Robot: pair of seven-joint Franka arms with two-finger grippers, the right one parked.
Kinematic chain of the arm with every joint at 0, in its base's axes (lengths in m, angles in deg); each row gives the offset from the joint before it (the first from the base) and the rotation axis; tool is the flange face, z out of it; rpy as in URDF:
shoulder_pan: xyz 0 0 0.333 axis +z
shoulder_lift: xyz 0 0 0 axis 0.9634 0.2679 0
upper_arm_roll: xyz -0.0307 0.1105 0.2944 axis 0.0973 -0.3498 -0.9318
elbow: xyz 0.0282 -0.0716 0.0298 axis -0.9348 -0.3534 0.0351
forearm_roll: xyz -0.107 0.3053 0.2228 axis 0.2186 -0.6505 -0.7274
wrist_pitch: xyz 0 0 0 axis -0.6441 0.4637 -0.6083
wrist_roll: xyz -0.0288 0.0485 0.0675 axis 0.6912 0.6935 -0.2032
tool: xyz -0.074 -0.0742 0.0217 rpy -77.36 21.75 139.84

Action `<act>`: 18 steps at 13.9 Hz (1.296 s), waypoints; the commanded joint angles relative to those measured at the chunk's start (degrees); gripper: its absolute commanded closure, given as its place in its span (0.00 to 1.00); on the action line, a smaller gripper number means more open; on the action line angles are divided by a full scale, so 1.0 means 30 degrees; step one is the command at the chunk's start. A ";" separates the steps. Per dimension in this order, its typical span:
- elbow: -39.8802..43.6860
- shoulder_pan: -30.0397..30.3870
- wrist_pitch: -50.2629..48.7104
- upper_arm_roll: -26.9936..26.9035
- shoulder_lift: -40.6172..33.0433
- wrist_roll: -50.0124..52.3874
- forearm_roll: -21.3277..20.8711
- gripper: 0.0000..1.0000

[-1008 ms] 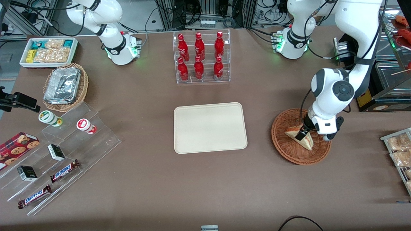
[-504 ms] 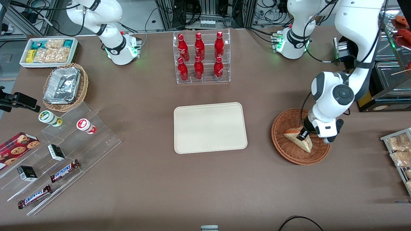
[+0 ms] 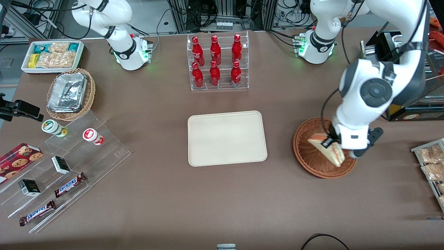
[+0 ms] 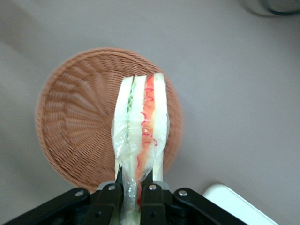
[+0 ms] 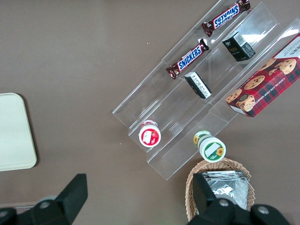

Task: Place sandwich from basket to tray
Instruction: 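Lift the sandwich and carry it with the left gripper over the cream tray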

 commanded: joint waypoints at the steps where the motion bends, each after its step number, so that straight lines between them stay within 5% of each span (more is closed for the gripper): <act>1: 0.2892 -0.0186 -0.1889 0.2051 0.0638 0.0837 -0.0279 1.00; 4: 0.4251 -0.0971 -0.2073 0.4459 0.2189 0.1217 -0.0860 1.00; 9: 0.6532 -0.4925 -0.1867 0.4434 0.6025 0.1188 -0.3144 1.00; 18: 0.6537 -0.6836 0.1442 0.4404 0.9279 0.1189 -0.5668 1.00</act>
